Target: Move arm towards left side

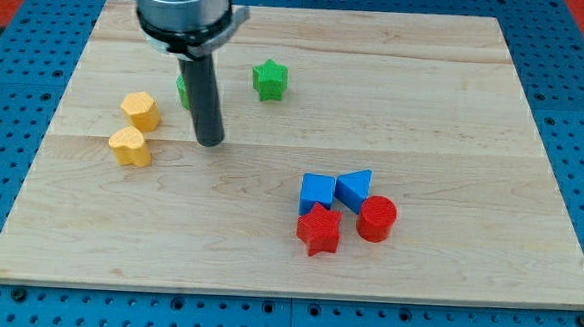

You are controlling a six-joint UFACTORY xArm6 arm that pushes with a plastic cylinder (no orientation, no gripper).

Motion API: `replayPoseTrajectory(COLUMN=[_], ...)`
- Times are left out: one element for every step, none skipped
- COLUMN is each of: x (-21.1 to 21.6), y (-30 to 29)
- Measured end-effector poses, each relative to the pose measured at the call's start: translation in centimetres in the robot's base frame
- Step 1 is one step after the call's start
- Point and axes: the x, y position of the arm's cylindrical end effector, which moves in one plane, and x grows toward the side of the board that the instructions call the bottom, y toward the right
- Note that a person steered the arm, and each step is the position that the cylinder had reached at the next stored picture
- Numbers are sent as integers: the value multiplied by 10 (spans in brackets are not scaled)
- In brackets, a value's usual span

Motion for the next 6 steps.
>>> replayPoseTrajectory(x=[65,100,72,50,33,37], y=[6,-54,-151,-178,-171,-163])
